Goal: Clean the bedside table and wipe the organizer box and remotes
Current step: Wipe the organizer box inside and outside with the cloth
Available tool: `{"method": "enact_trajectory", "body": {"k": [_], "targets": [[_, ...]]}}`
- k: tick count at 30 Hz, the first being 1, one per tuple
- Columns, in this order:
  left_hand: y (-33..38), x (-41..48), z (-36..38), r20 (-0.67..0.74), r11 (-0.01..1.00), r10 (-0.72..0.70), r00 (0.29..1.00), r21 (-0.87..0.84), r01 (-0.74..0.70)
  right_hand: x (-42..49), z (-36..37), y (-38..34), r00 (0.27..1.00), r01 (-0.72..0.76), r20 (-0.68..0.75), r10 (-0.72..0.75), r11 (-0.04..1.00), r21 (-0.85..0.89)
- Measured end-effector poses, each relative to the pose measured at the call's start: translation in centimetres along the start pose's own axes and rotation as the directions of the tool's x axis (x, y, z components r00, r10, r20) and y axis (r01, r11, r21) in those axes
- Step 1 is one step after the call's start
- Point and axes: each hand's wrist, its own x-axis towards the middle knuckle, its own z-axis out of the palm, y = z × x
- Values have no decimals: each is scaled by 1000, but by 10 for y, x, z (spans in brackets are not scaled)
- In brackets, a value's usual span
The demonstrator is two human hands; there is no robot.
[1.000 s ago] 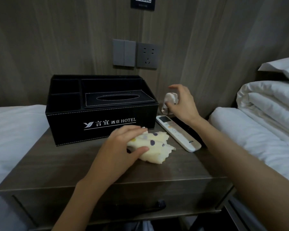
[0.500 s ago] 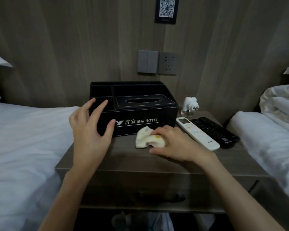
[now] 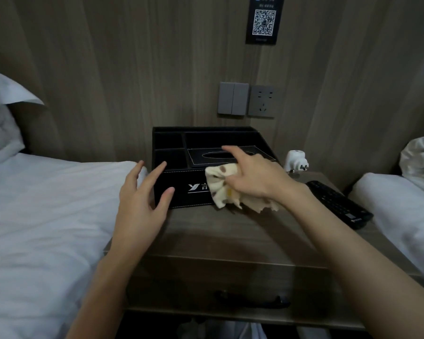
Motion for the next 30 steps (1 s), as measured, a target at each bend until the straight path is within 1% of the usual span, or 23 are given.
{"method": "enact_trajectory", "body": {"k": [2,3,8,13,19,21,25,27,30], "targets": [[-1,1,0,2,1000,-2,1000,19,2,11,5,-2,990,-40,138,34,998,42],[-1,3,0,0,1000,-3,1000,28,3,14,9,-2,985,-47,169,35,996,73],[2,6,4,19,999,0,1000,45,-1,16,19,1,995,2,101,-21,982,190],[3,10,3,6,999,-10,1000,-48,11,2,12,-7,992,17,111,-56,947,322],[6,2,-8,-17,992,40,999,-122,-42,-28,7,-17,993,9,108,-41,961,278],[8,-5,-14,-25,987,34,999,-153,-38,-42,5,-21,992,6,115,-42,956,295],[22,-23,-18,-114,967,-20,993,-253,-10,-70,-2,-28,989,11,139,-59,947,321],[29,-31,-19,-184,960,-24,983,-277,-29,-80,-6,-29,985,14,157,-77,929,369],[35,-38,-19,-265,961,4,964,-265,-77,-91,-23,-28,985,23,143,-93,904,427]]}}
